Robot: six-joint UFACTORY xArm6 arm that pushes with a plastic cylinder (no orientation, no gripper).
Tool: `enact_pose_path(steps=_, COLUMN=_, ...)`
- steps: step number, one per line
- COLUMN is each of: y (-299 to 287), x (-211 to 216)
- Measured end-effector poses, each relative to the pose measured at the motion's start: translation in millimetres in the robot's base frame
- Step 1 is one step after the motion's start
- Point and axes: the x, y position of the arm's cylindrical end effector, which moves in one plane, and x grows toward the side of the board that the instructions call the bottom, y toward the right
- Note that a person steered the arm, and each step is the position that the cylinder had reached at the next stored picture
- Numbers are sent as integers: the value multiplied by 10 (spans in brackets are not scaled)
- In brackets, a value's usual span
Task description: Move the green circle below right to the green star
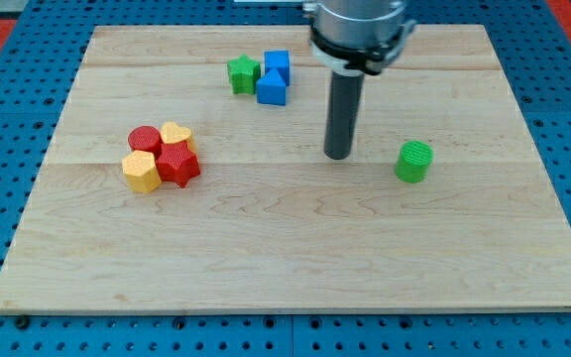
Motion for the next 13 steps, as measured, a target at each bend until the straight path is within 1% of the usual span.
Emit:
enact_pose_path(steps=1, y=11, x=400)
enact_pose_path(steps=2, y=462, x=890)
enact_pose_path(steps=3, y=1266, x=1013)
enact_pose_path(steps=4, y=1553, x=661)
enact_pose_path(steps=5, y=1288, x=193)
enact_pose_path(steps=6, y=678, x=-157)
enact_pose_path(steps=7, y=534, x=-282)
enact_pose_path(steps=8, y=1117, x=-197)
enact_pose_path(steps=9, y=1301, x=150)
enact_pose_path(steps=10, y=826, x=262)
enact_pose_path(steps=11, y=185, x=77)
enact_pose_path(steps=12, y=-307, x=-285)
enact_pose_path(steps=13, y=-479, x=-378)
